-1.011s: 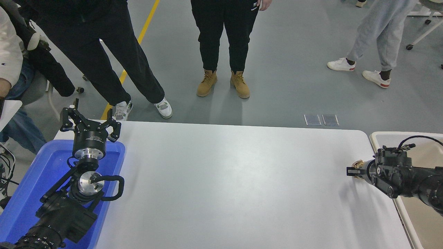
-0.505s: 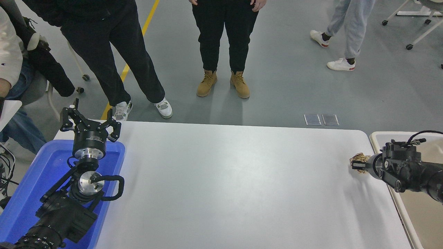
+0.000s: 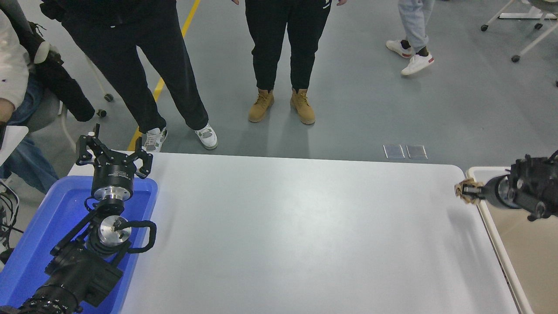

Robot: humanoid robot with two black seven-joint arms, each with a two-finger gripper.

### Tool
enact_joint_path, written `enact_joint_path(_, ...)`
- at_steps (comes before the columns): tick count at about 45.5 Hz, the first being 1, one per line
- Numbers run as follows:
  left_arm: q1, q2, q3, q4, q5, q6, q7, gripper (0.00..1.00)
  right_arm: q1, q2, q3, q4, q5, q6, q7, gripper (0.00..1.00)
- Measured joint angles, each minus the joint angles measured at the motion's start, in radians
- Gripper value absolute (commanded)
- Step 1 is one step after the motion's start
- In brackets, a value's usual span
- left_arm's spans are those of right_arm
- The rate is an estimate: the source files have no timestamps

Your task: Pick up paper ball place in dustbin

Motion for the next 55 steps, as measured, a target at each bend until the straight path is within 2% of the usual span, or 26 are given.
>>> enact_joint_path(11, 0.0, 0.0, 0.0, 0.0, 0.0, 0.0, 0.0, 0.99, 0.295, -0.16, -0.013, 0.186, -0.039, 0.19, -0.03, 0.0)
enact_joint_path(21, 0.0, 0.0, 0.0, -0.002, 0.001, 0.0, 0.0, 0.99, 0.546, -0.236, -0.043, 0.253, -0.071, 0.32, -0.061, 0.0)
enact_joint_path(40, 0.001, 0.0, 0.0, 0.0, 0.001, 0.0, 0.0, 0.99, 0.899, -0.308, -0.118, 0.281, -0.108, 0.381, -0.1, 0.0)
enact_joint_path(55, 0.001, 0.0, 0.0, -0.001, 0.001, 0.0, 0.0, 0.99, 0.92, -0.403, -0.126, 0.207, -0.111, 0.389, -0.153, 0.0)
